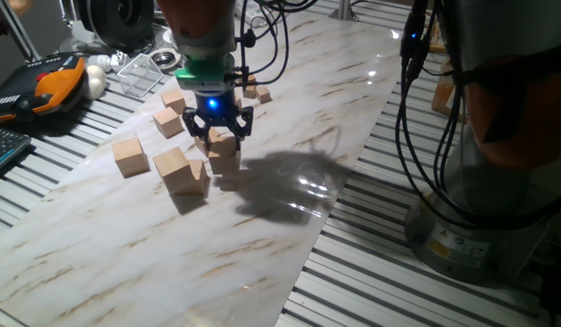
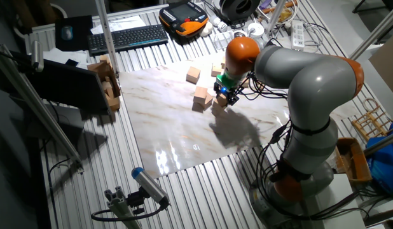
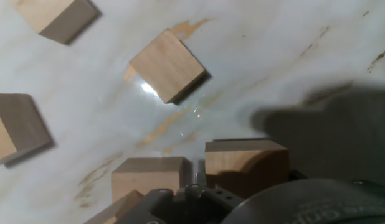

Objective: Stack the blocks into a cross shape

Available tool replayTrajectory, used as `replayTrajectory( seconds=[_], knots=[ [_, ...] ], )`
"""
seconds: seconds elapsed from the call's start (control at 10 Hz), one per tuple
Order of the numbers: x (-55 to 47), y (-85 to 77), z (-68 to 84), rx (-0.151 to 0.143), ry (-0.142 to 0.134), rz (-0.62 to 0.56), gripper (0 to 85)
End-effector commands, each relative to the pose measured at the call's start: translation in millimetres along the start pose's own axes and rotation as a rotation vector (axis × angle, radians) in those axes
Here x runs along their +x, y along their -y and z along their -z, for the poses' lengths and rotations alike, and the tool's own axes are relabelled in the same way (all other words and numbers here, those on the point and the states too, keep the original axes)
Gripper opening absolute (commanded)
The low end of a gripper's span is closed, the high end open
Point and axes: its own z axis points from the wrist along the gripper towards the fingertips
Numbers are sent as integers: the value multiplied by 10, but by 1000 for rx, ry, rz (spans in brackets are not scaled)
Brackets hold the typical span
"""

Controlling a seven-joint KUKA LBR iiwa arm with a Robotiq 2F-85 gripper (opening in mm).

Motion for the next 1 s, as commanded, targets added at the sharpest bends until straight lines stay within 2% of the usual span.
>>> replayTrajectory(
  seconds=[0.0, 0.1, 0.2, 0.3, 0.5, 0.6, 0.7, 0.8, 0.9],
  knots=[
    [-1, -1, 1, 1, 7, -7, 0],
    [-1, -1, 1, -4, 26, -16, 0],
    [-1, -1, 1, -13, 13, -21, 0],
    [-1, -1, 1, -18, -15, -26, 0],
    [-1, -1, 1, -52, -34, -25, 0],
    [-1, -1, 1, -45, -30, -36, 0],
    [-1, -1, 1, -31, -3, -32, 0],
    [-1, -1, 1, -40, 15, -22, 0],
    [-1, -1, 1, -44, -3, -23, 0]
  ],
)
